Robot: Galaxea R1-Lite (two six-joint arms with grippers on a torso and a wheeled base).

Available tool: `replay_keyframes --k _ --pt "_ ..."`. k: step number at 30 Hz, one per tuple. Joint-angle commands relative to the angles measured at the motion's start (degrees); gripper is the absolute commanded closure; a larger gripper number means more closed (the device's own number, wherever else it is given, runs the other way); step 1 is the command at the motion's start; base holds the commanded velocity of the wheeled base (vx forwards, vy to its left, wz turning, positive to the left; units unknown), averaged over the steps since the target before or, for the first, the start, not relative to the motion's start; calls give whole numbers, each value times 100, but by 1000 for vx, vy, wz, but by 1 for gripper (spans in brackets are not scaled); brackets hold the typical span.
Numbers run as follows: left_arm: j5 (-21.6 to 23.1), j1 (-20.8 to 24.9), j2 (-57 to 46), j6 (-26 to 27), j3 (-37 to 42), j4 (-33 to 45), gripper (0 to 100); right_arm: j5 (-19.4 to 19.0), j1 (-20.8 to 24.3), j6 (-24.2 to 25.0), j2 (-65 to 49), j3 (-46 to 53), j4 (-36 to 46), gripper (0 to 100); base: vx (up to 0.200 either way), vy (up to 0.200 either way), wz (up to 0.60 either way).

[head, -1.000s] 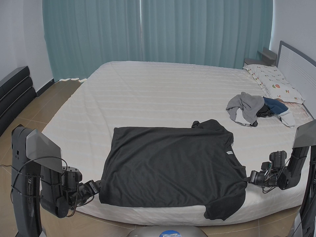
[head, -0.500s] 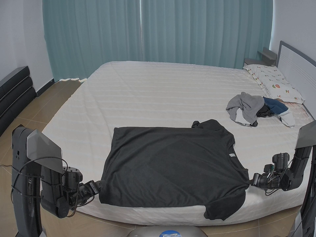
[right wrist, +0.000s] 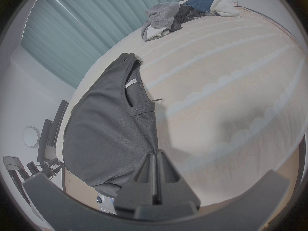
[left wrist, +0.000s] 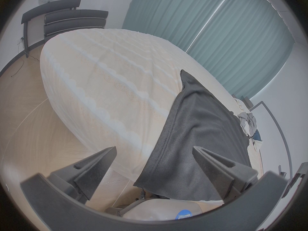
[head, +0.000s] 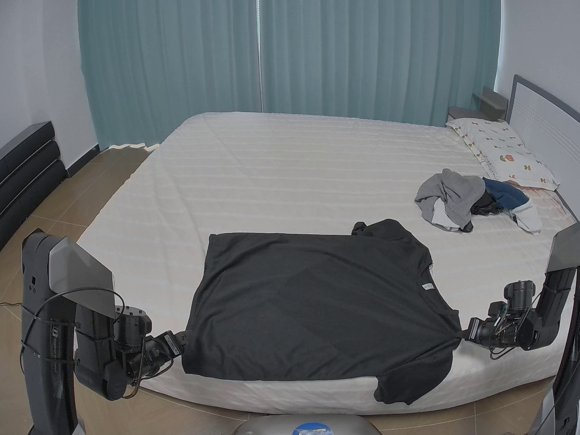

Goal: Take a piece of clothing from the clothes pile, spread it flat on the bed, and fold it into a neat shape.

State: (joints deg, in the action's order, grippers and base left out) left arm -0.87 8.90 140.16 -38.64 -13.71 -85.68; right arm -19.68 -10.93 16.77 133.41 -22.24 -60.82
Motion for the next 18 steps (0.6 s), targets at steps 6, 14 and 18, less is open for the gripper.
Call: replay_keyframes --k 6,14,18 --pt "-1 -2 3 -3 0 -2 0 -36 -40 -69 -8 26 0 0 0 0 0" --pt "-1 -2 3 -12 -8 -2 0 -423 -216 151 -44 -106 -35 0 0 0 0" --pt "-10 -2 3 -12 -105 -2 0 -739 -234 1135 -131 -237 -317 0 0 0 0"
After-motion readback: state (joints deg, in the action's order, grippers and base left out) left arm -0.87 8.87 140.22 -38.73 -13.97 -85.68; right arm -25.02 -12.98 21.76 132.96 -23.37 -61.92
